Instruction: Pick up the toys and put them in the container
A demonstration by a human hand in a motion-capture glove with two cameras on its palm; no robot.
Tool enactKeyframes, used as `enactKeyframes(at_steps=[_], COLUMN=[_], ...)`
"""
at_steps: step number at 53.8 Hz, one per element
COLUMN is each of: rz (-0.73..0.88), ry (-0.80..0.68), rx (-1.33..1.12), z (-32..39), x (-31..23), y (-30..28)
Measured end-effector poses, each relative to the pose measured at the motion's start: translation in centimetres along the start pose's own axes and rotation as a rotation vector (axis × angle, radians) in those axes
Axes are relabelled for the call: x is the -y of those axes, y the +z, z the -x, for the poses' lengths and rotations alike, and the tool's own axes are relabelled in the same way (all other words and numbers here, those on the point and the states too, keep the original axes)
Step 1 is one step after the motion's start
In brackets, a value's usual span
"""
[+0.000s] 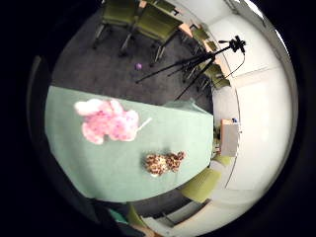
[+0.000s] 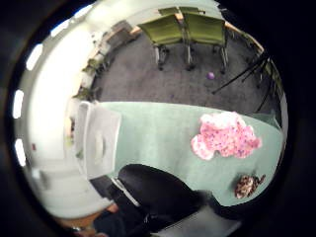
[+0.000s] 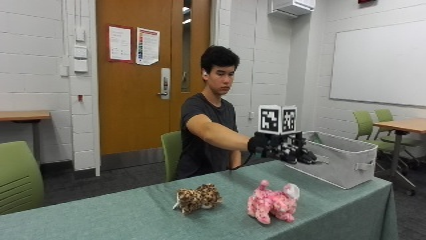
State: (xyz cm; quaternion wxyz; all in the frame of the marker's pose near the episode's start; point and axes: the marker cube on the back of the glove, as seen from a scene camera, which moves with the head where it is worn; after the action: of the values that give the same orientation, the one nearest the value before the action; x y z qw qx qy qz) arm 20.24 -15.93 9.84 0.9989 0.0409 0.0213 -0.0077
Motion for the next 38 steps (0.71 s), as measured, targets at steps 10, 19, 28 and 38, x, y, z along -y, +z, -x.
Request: enactKeyframes(at_steps=[10, 19, 28, 38], rz=[0.143, 0.239, 0.242, 0.213], ry=[0.0, 0.015, 0.043, 0.057], rx=[0.056, 0.011, 0.016, 0.081], z=[-1.7, -2.7, -4.1, -4.1], x=[0.1, -0.9, -1.6, -1.8], y=[8.0, 13.5, 15.3, 15.2])
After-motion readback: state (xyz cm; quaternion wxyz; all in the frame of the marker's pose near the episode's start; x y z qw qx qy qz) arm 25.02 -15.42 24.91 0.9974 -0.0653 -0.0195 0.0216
